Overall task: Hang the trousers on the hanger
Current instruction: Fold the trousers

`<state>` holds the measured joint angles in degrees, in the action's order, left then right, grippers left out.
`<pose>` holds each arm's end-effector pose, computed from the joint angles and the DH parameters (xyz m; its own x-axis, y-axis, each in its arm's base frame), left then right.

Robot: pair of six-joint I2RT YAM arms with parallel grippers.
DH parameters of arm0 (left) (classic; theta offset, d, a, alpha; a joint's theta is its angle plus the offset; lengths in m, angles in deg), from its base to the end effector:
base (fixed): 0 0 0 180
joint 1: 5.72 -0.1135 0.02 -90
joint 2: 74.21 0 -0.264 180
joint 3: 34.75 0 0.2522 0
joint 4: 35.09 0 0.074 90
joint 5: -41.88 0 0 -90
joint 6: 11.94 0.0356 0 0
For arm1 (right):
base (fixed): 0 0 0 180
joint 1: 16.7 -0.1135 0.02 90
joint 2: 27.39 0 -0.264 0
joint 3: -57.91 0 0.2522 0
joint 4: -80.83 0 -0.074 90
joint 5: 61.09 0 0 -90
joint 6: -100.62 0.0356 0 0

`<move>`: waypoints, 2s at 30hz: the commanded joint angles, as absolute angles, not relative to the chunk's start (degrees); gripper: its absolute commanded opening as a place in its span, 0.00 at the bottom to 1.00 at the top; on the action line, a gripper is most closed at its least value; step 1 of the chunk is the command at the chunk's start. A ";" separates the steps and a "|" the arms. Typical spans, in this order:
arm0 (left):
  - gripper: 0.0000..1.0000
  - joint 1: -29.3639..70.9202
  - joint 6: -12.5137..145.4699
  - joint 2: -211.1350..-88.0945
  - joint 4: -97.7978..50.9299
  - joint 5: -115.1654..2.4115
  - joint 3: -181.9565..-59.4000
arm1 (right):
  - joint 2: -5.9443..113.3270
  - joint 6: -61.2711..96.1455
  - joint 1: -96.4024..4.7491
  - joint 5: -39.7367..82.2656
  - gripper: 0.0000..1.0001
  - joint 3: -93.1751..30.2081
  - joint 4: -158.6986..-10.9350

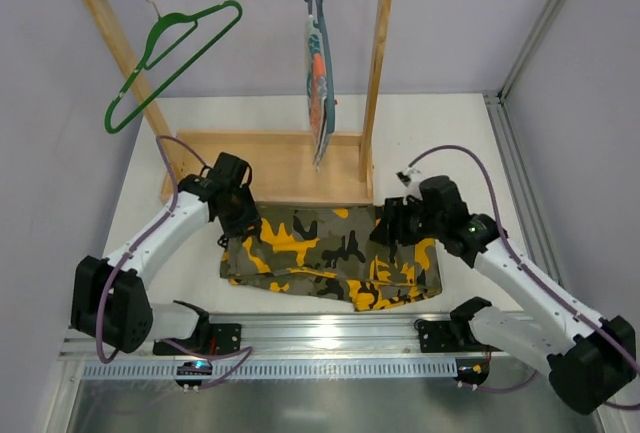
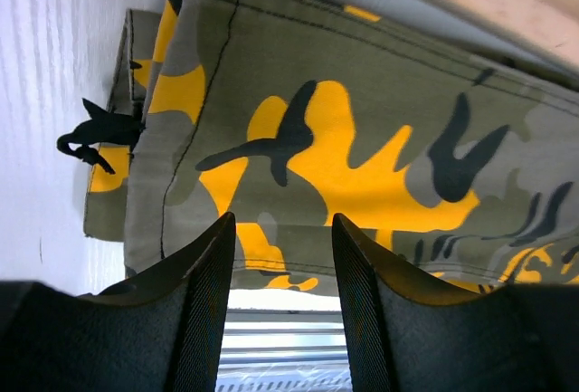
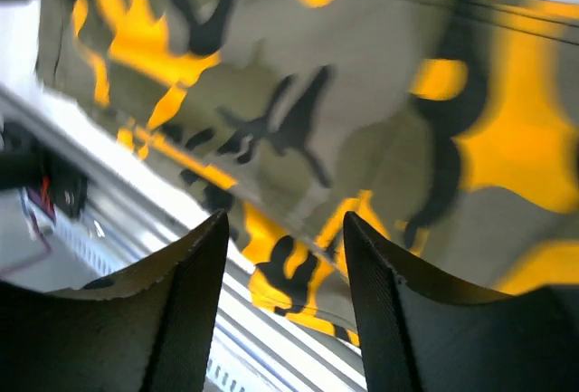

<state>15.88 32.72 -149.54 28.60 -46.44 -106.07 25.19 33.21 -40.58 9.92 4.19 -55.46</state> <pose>0.2294 -0.0897 0.2499 -0.8590 -0.4246 -0.2860 -0.3605 0.8984 -0.2508 0.1700 0.0879 0.2554 -0.8023 0.0420 -0.5954 -0.3181 0.8139 0.4861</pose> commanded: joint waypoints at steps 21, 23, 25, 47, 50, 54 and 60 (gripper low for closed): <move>0.48 9.75 34.90 -157.35 15.14 -51.11 -92.81 | 55.66 16.60 -80.24 37.23 0.54 -1.11 -73.02; 0.49 9.75 34.90 -157.44 15.23 -50.75 -92.63 | 58.11 16.08 -80.59 38.30 0.54 -1.73 -72.15; 0.48 9.75 34.64 -157.35 15.14 -50.84 -92.37 | 59.53 15.72 -81.47 39.80 0.54 -2.25 -72.14; 0.53 9.75 32.71 -161.48 19.00 -43.73 -95.27 | 56.54 16.07 -87.45 41.14 0.04 -4.72 -62.91; 0.56 9.75 32.53 -161.22 20.15 -40.92 -95.27 | 56.11 18.17 -88.59 39.01 0.04 -2.61 -64.05; 0.57 9.75 32.27 -160.87 21.29 -40.12 -94.65 | 53.74 19.32 -90.26 40.15 0.04 -2.34 -64.23; 0.61 9.75 31.48 -161.57 23.84 -36.88 -95.79 | 53.47 19.41 -90.26 42.09 0.04 -6.12 -59.49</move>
